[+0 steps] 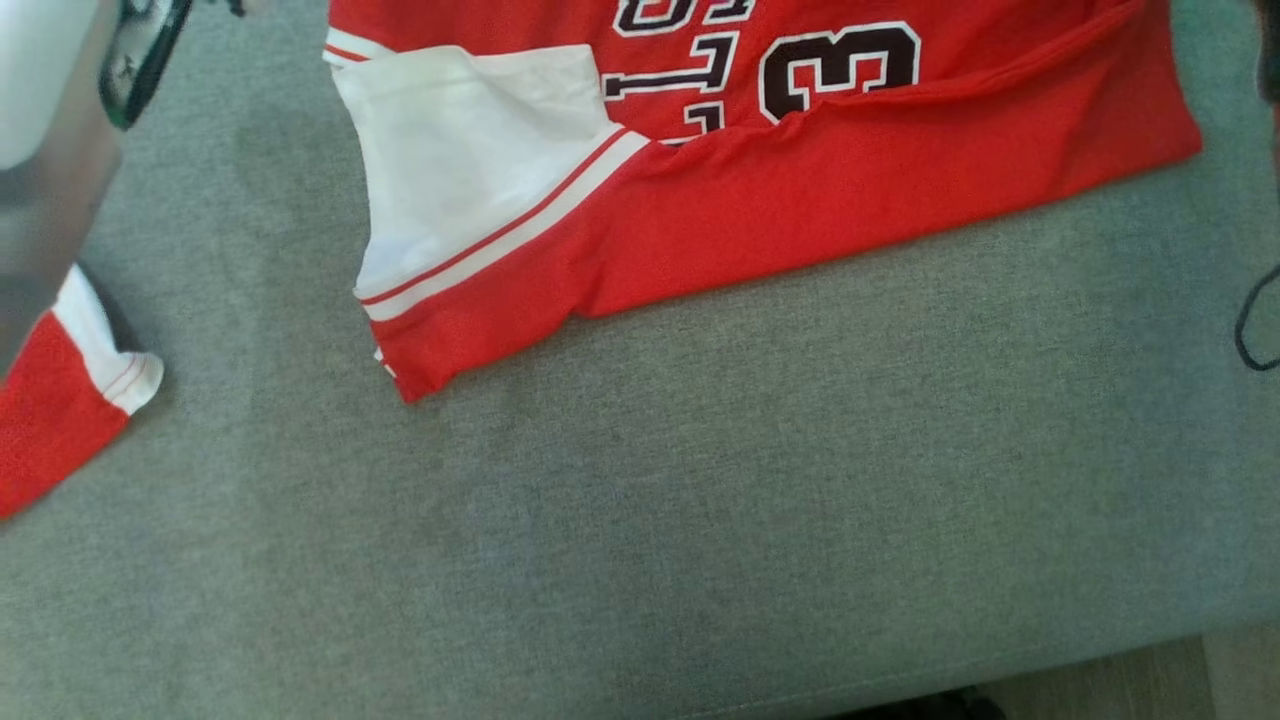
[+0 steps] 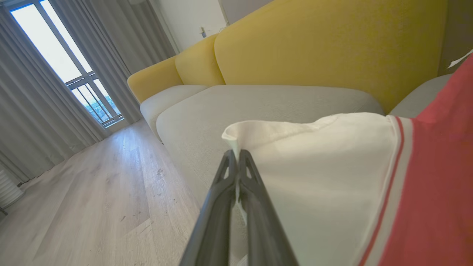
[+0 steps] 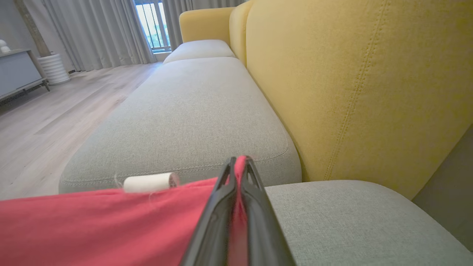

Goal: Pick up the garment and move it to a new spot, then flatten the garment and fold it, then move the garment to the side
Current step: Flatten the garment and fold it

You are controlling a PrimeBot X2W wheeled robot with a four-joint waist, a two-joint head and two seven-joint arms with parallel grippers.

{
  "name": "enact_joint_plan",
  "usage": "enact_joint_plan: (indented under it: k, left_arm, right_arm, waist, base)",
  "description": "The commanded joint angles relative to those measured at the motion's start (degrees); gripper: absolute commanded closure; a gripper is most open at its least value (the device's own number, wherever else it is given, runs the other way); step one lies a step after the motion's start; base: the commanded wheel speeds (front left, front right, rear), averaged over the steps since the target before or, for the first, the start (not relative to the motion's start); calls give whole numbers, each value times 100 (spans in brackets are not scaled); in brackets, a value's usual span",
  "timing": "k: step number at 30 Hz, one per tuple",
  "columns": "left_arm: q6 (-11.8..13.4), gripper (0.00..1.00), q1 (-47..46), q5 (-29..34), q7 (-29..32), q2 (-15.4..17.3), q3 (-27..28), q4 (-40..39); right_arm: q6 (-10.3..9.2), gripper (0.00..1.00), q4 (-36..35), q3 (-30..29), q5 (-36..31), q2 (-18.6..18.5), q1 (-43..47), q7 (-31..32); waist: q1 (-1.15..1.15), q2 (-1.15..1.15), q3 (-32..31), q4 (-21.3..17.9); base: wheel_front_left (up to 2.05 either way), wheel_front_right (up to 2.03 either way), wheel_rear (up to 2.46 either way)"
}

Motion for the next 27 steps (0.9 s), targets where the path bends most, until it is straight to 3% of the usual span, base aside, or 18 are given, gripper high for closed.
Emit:
enact_joint_plan:
  k: [1,8,14,27]
  left_arm:
    - [-35,100,-222,29,-47,171,157,-30]
    - [-266,100,243,6,-107,242,-74,-62]
    - [-379,100,717,-66,122,502,-294,-528]
    - [-182,100,2135,-520,1258,1364,-813,-2432]
  right_arm:
    - [-4,100,-125,90,66,-90,27,-50]
    - [-4,100,-52,546,477,-267,520,105]
    - [-4,100,-183,1014,935,-524,1047,415]
    - [-4,100,-803,2214,1774,-1483,2011,1211]
  waist:
    - [-1,0,-53,26]
    - [-1,0,-386,114]
    - [-1,0,-745,205]
    - [-1,0,-1170,385]
  base:
    - [0,0,0]
    - [0,0,0]
    - [0,0,0]
    - [0,0,0]
